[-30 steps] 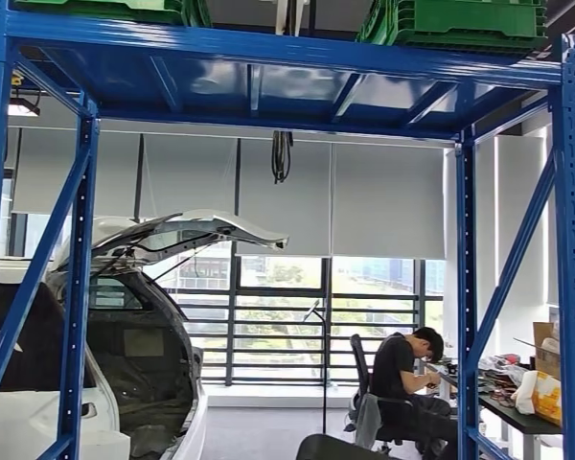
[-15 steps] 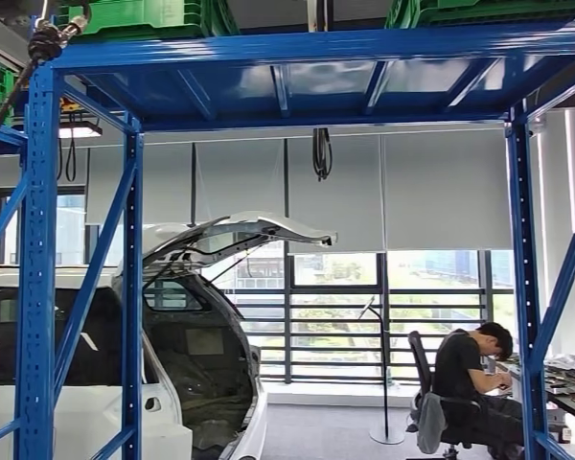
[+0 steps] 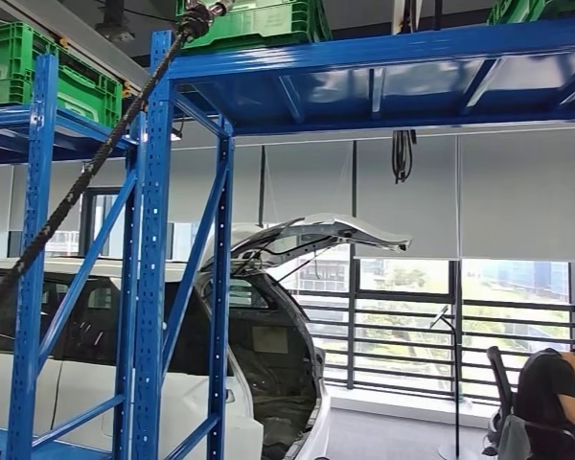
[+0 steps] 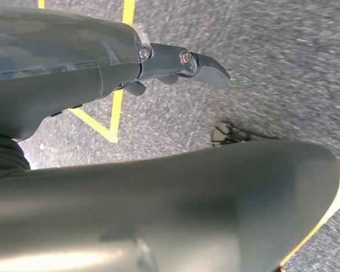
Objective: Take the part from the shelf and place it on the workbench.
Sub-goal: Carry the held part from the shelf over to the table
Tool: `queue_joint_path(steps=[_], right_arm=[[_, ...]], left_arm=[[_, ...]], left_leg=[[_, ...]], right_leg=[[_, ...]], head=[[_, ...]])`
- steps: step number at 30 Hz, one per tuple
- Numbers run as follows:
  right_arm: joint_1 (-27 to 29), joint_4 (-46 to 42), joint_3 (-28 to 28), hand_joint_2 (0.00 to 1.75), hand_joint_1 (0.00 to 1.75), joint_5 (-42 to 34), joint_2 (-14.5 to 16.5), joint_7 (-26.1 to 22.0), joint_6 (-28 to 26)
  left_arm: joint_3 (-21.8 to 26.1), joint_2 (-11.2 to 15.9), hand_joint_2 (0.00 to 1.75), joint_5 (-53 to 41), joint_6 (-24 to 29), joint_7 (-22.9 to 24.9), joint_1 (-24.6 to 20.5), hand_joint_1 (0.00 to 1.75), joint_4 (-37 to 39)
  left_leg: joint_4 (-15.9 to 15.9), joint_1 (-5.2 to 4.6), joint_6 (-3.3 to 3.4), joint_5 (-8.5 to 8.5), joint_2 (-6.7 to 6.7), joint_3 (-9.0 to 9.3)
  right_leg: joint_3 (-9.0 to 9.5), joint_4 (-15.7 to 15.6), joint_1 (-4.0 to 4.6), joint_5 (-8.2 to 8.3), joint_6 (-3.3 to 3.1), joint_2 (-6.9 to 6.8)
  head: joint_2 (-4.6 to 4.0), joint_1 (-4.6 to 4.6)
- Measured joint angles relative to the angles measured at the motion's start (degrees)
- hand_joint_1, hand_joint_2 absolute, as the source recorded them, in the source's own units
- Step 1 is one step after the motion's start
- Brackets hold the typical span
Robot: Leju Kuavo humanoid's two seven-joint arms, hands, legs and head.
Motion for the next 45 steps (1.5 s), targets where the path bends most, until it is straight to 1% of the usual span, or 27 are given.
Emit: queue_joint_path(steps=[1, 2, 4, 6, 8, 10, 12, 14, 15, 16, 18, 20, 21, 23, 24, 26, 28, 29, 30, 31, 33, 35, 37, 39, 41, 43, 45], right_arm=[[-0.1, 0.2, 0.2, 1.75, 1.75, 0.3, -0.1, 0.0, -0.2], [-0.2, 0.3, 0.5, 1.75, 1.75, 0.5, -0.1, 0.0, -0.5], [-0.5, 0.5, 0.9, 1.75, 1.75, 1.0, -0.1, 0.0, -1.0], [-0.8, 0.5, 1.3, 1.75, 1.75, 1.4, -0.1, 0.0, -1.4], [-1.2, 0.5, 1.9, 1.75, 1.75, 1.7, -0.1, 0.2, -1.7], [-1.8, 0.6, 2.6, 1.75, 1.75, 1.8, -0.1, 0.3, -1.8], [-2.3, 0.7, 3.5, 1.75, 1.75, 1.8, -0.1, 0.5, -1.9], [-2.4, 0.9, 4.2, 1.75, 1.75, 1.8, -0.1, 0.8, -2.2], [-2.4, 0.9, 4.6, 1.75, 1.75, 1.7, -0.1, 0.9, -2.4], [-2.5, 1.0, 4.8, 1.75, 1.75, 1.7, -0.1, 0.9, -2.6], [-2.6, 1.0, 5.2, 1.75, 1.75, 1.5, -0.2, 0.7, -3.0], [-2.4, 1.1, 5.3, 1.75, 1.75, 2.1, -0.5, -0.6, -3.4], [-1.9, 1.4, 5.3, 1.75, 1.75, 3.0, -0.8, -2.0, -3.6], [-0.5, 2.5, 5.3, 1.75, 1.75, 5.2, -1.7, -5.6, -3.7], [0.2, 3.2, 5.2, 1.75, 1.75, 6.0, -2.1, -7.2, -3.6], [1.1, 4.3, 5.1, 1.75, 1.75, 7.0, -2.9, -8.9, -3.3], [1.7, 5.2, 5.1, 1.75, 1.75, 7.5, -3.3, -9.3, -3.0], [2.1, 5.7, 5.1, 1.75, 1.75, 7.7, -3.4, -9.3, -2.9], [2.4, 6.1, 5.1, 1.75, 1.75, 7.8, -3.5, -9.2, -2.8], [2.7, 6.4, 5.2, 1.75, 1.75, 8.0, -3.5, -9.1, -2.7], [2.8, 6.9, 5.5, 1.75, 1.75, 8.1, -3.4, -9.0, -2.7], [2.8, 7.2, 5.7, 1.75, 1.75, 8.1, -3.3, -8.9, -2.6], [2.8, 7.6, 5.9, 1.75, 1.75, 8.1, -3.2, -8.7, -2.6], [2.7, 7.9, 6.1, 1.75, 1.75, 8.1, -2.7, -8.6, -2.7], [2.6, 8.0, 6.1, 1.75, 1.75, 8.1, -2.2, -8.7, -2.9], [2.5, 8.1, 6.2, 1.75, 1.75, 8.2, -1.9, -8.8, -3.1], [2.6, 8.0, 6.1, 1.75, 1.75, 8.2, -1.8, -8.9, -3.2]], left_arm=[[0.0, 0.0, 1.75, -0.1, 0.2, 0.1, 0.1, 0.0, 0.0], [0.1, 0.0, 1.75, -0.2, 0.4, 0.2, 0.2, 0.0, 0.0], [0.2, 0.0, 1.75, -0.1, 0.9, 0.3, 0.1, 0.0, 0.0], [0.4, 0.2, 1.75, 0.3, 1.1, 0.1, 0.0, 0.0, 0.0], [0.8, 0.6, 1.75, 0.9, 1.2, -0.3, 0.1, 0.0, 0.0], [1.3, 1.0, 1.75, 1.3, 1.2, -0.7, 0.3, 0.0, 0.0], [1.6, 1.3, 1.75, 1.8, 1.2, -1.5, 0.0, 0.0, 0.0], [1.9, 1.5, 1.75, 2.2, 1.1, -2.3, -0.4, 0.0, 0.0], [2.1, 1.5, 1.75, 2.2, 1.0, -2.7, -0.4, 0.0, 0.0], [2.2, 1.6, 1.75, 2.2, 0.9, -3.0, -0.4, 0.0, 0.0], [2.3, 1.9, 1.75, 2.0, 1.0, -3.2, -0.4, 0.0, 0.0], [2.3, 2.1, 1.75, 1.6, 1.2, -3.2, -0.6, 0.0, 0.0], [2.3, 2.2, 1.75, 1.3, 1.2, -3.1, -0.8, 0.0, 0.0], [2.3, 2.4, 1.75, 0.7, 1.2, -2.8, -0.8, 0.0, 0.0], [2.3, 2.5, 1.75, 0.4, 1.2, -2.6, -0.7, 0.0, 0.0], [2.3, 2.6, 1.75, 0.1, 1.3, -2.4, -0.7, 0.0, 0.0], [2.3, 2.7, 1.75, -0.1, 1.3, -2.3, -1.0, 0.0, 0.0], [2.3, 2.7, 1.75, -0.2, 1.3, -2.3, -1.2, 0.0, 0.0], [2.3, 2.7, 1.75, -0.4, 1.2, -2.3, -1.3, 0.0, 0.0], [2.2, 2.7, 1.75, -0.6, 1.1, -2.3, -1.3, 0.0, 0.0], [2.0, 2.7, 1.75, -1.0, 1.0, -2.2, -1.3, 0.0, 0.0], [1.7, 2.6, 1.75, -1.2, 0.8, -2.2, -1.4, 0.0, 0.0], [1.5, 2.6, 1.75, -1.3, 0.8, -2.2, -1.5, 0.0, 0.0], [1.4, 2.8, 1.75, -1.4, 0.8, -2.2, -1.4, 0.0, 0.0], [1.4, 3.1, 1.75, -1.5, 0.8, -2.4, -1.4, 0.0, 0.0], [1.3, 3.4, 1.75, -1.5, 0.8, -2.6, -1.7, 0.0, 0.0], [1.3, 3.6, 1.75, -1.5, 0.8, -2.7, -1.8, 0.0, 0.0]], left_leg=[[0.0, -0.04, -0.02, 0.05, -0.75, 0.01], [0.1, -0.06, -0.06, 0.08, -1.52, 0.03], [0.3, -0.06, -0.28, 0.19, -2.98, -0.16], [0.5, 0.07, -0.82, 0.49, -4.2, -0.84], [0.5, 0.22, -1.51, 0.81, -5.07, -1.51], [2.0, 0.08, -2.11, -0.41, -3.28, -2.47], [7.7, 0.08, -2.66, -3.84, -0.32, -5.08], [14.6, 0.37, -3.13, -6.71, 0.75, -8.11], [16.0, 0.51, -3.32, -6.85, 0.99, -8.56], [15.1, 0.65, -3.46, -5.91, 1.28, -7.87], [7.9, 0.81, -3.6, -2.4, 2.84, -3.79], [1.7, 0.51, -3.23, -0.4, 4.9, -0.55], [0.5, 0.31, -2.91, -0.29, 5.35, -0.06], [0.4, 0.05, -2.08, -0.27, 4.33, -0.21], [0.4, 0.06, -1.71, -0.16, 3.75, -0.25], [0.2, 0.23, -0.98, 0.12, 2.74, -0.33], [0.2, 0.22, -0.49, 0.29, 1.63, -0.5], [0.2, 0.1, -0.35, 0.35, 0.92, -0.56], [0.2, -0.03, -0.26, 0.4, 0.15, -0.59], [0.3, -0.15, -0.22, 0.43, -0.61, -0.58], [0.3, -0.33, -0.2, 0.45, -2.18, -0.43], [0.4, -0.29, -0.38, 0.56, -3.62, -0.62], [0.5, 0.05, -0.87, 0.86, -4.94, -1.32], [0.5, 0.11, -1.53, 1.11, -5.75, -1.93], [2.5, -0.14, -2.16, -0.32, -3.42, -3.07], [9.0, -0.03, -2.79, -3.77, -0.1, -6.17], [15.8, 0.44, -3.41, -6.1, 0.95, -9.44]], right_leg=[[0.84, -1.7, 0.01, 1.51, -0.17, 0.25], [2.56, -5.4, 0.02, 3.72, -0.42, 0.85], [6.01, -12.9, -0.11, 7.25, -1.02, 3.46], [7.2, -16.1, -0.17, 7.94, -1.26, 4.9], [7.13, -16.7, -0.27, 7.91, -1.39, 3.86], [7.07, -17.0, -0.57, 8.19, -1.83, 2.49], [7.02, -17.2, -0.62, 8.33, -2.14, 0.83], [6.95, -17.2, -0.54, 8.31, -2.18, -0.97], [6.93, -17.2, -0.54, 8.29, -2.16, -1.82], [6.95, -17.2, -0.55, 8.25, -2.1, -2.59], [7.12, -17.1, -0.54, 8.09, -1.82, -3.9], [7.24, -17.0, -0.23, 7.89, -1.28, -4.98], [7.33, -17.0, -0.07, 7.84, -0.97, -5.51], [7.63, -17.2, -0.04, 7.79, -0.31, -6.62], [7.72, -17.0, -0.2, 7.44, 0.05, -6.3], [6.67, -14.2, -0.51, 5.17, 0.53, -3.54], [3.28, -6.5, -0.62, 1.04, 0.64, -0.59], [1.44, -2.5, -0.6, -0.47, 0.59, -0.14], [0.24, 0.1, -0.56, -0.98, 0.49, 0.03], [0.2, 0.0, -0.51, -0.16, 0.31, 0.15], [3.03, -6.4, -0.37, 4.16, -0.37, 1.25], [6.09, -13.5, -0.41, 7.56, -1.27, 4.38], [6.88, -16.0, -0.32, 8.15, -1.71, 5.82], [6.98, -16.7, -0.39, 8.18, -1.8, 4.3], [7.21, -17.4, -0.76, 8.31, -2.06, 2.64], [7.31, -17.5, -0.77, 8.35, -2.25, 0.87], [7.32, -17.5, -0.74, 8.27, -2.23, -0.91]], head=[[0.0, 0.0], [0.0, 0.0], [0.0, 0.01], [0.01, 0.01], [0.01, -0.01], [0.0, -0.01], [0.0, -0.01], [0.0, -0.01], [0.0, 0.0], [0.0, 0.0], [0.0, 0.0], [0.0, -0.01], [0.0, -0.01], [0.0, -0.02], [0.0, -0.02], [0.0, -0.02], [0.0, -0.04], [0.0, -0.04], [0.0, -0.04], [0.0, -0.04], [0.0, -0.04], [0.01, -0.03], [0.03, -0.05], [0.03, -0.08], [0.02, -0.06], [0.01, -0.04], [0.0, -0.03]])
